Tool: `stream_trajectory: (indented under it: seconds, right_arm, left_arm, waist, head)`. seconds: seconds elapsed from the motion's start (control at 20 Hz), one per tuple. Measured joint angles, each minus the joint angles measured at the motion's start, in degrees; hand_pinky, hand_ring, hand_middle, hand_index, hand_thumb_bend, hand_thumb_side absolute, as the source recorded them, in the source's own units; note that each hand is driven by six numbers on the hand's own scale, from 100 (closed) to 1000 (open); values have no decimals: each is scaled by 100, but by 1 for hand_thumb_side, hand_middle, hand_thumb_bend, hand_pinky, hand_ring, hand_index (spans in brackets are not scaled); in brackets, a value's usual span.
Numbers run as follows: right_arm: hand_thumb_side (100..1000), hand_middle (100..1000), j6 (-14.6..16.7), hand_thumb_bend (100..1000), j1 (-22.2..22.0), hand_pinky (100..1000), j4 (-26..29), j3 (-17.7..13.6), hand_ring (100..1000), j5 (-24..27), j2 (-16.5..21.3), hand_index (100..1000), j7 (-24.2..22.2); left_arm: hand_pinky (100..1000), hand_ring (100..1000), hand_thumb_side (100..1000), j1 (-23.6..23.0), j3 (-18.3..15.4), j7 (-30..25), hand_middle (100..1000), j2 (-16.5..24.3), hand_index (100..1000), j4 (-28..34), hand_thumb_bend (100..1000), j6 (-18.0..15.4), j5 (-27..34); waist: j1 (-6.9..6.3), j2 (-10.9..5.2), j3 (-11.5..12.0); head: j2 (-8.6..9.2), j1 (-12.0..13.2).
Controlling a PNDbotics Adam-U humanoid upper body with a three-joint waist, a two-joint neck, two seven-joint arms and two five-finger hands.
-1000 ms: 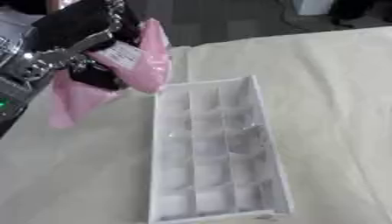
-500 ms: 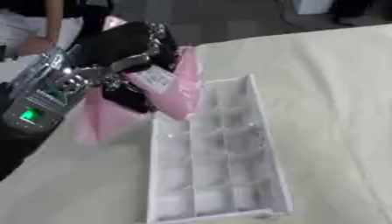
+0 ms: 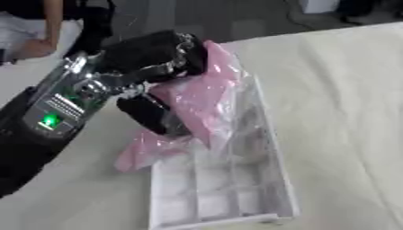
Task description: Pick up objects on the table and place them in the box.
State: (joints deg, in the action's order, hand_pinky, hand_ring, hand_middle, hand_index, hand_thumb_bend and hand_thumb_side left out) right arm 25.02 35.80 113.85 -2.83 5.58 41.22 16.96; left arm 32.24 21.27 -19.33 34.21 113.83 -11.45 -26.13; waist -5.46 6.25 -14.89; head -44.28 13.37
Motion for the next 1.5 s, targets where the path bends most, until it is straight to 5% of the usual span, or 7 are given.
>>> stream_trajectory:
  seconds: [0.15, 0.2, 0.25, 0.3, 0.65, 1.2, 1.5]
  right_arm:
    - [925, 764, -17, 100, 0, 643, 0, 1, 754, 4, -1, 757, -5]
    - [924, 764, -20, 100, 0, 642, 0, 1, 753, 6, -1, 757, -5]
    - [924, 764, -22, 100, 0, 642, 0, 1, 753, 12, -1, 757, -4]
    - [923, 764, -26, 100, 0, 642, 0, 1, 752, 18, -2, 757, -5]
    - [923, 764, -54, 100, 0, 641, 0, 1, 750, 40, -3, 757, -13]
    - [924, 764, -55, 100, -1, 641, 0, 1, 749, 43, -4, 757, -14]
    - [925, 764, -56, 100, -1, 641, 0, 1, 749, 43, -4, 757, -14]
  left_arm:
    - [225, 386, 685, 55, 12, -31, 493, -61, 503, -1, 275, -4, 40]
    - [342, 475, 862, 57, 26, -40, 571, -62, 585, -1, 408, -14, 55]
    - [332, 468, 851, 57, 35, -56, 563, -62, 577, -2, 396, -31, 67]
    - [413, 540, 933, 57, 38, -85, 632, -62, 654, -3, 504, -58, 84]
    - [588, 742, 973, 70, 127, -1104, 778, -45, 821, -129, 743, -330, -3]
    - [640, 792, 955, 156, 137, -2988, 799, 104, 870, -379, 735, -202, -352]
    - [609, 762, 972, 148, 42, -3063, 776, 103, 852, -388, 523, -92, -558]
  waist:
    - [-15, 0, -18]
    - [-19, -1, -19]
    - [-25, -1, -20]
    - [-32, -1, -21]
    - [-53, -19, -12]
    - [-51, -19, 17]
    - [-35, -19, 51]
  head:
    - [0, -2]
    - [0, -5]
    - [0, -9]
    - [0, -18]
    - [0, -26]
    - [0, -26]
    - [0, -27]
